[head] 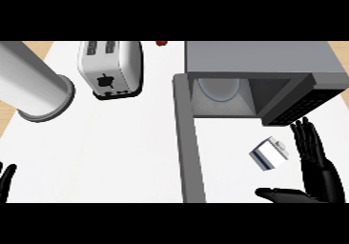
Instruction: Pick up the milk, place it into the microwave and close the microwave
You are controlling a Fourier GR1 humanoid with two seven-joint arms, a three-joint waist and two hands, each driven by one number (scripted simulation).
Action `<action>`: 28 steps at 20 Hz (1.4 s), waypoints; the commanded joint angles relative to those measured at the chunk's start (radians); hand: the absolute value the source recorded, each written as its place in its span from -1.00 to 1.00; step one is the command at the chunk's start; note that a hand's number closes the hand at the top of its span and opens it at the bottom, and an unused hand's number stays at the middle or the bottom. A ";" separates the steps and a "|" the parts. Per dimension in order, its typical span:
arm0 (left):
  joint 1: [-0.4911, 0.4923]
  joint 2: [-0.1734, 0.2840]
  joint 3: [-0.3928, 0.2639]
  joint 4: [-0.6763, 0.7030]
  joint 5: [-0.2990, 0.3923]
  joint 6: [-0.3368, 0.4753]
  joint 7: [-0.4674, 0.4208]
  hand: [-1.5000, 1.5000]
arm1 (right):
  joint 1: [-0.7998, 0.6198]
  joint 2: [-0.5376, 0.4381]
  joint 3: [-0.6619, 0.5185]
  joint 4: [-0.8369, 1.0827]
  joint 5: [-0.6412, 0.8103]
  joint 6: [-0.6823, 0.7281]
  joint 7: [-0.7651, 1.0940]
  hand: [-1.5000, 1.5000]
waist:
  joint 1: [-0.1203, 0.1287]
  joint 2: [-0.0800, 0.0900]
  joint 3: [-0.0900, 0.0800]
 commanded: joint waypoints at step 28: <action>0.129 -0.018 -0.026 -0.011 -0.006 -0.023 -0.102 -1.00 | -0.388 -0.212 -0.152 1.064 0.127 0.038 -0.524 -1.00 | 0.012 0.002 0.001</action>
